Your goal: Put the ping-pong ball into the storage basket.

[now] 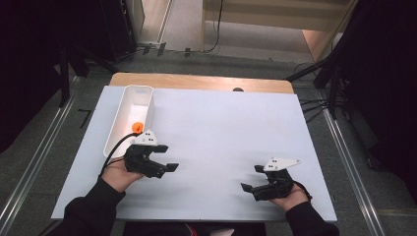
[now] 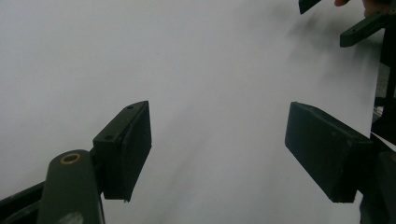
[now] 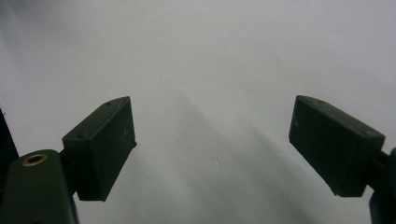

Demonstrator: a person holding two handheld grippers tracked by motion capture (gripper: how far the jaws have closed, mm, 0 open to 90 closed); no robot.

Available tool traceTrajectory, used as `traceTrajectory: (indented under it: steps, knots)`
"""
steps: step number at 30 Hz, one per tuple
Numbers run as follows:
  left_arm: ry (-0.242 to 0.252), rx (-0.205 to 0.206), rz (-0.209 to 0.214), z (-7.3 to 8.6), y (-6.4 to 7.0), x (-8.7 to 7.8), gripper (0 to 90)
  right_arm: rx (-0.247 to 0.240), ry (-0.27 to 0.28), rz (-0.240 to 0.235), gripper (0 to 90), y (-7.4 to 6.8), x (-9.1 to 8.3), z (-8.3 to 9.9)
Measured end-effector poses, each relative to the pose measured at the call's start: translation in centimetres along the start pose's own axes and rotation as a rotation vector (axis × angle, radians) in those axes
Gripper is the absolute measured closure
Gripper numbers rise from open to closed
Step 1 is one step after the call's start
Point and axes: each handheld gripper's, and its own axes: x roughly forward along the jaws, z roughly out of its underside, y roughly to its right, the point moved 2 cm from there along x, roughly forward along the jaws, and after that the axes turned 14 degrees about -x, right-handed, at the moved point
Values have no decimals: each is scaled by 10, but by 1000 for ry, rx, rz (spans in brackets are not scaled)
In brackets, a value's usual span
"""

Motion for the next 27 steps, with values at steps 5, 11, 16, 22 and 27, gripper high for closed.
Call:
traceTrajectory:
  steps: [5,11,16,22,27]
  knots:
    - [-6,26,-9,5,2,0,238,2,-3,-1,133,0,0,0]
    - [-27,29,-6,10,3,2,236,1,-5,-2,133,0,0,0]
    - [-32,42,-1,15,3,3,237,1,-5,-5,133,-1,0,0]
    - [-35,45,17,21,0,2,236,-5,1,2,133,0,0,0]
    - [-40,61,19,26,0,1,236,-3,8,0,133,-1,0,-1]
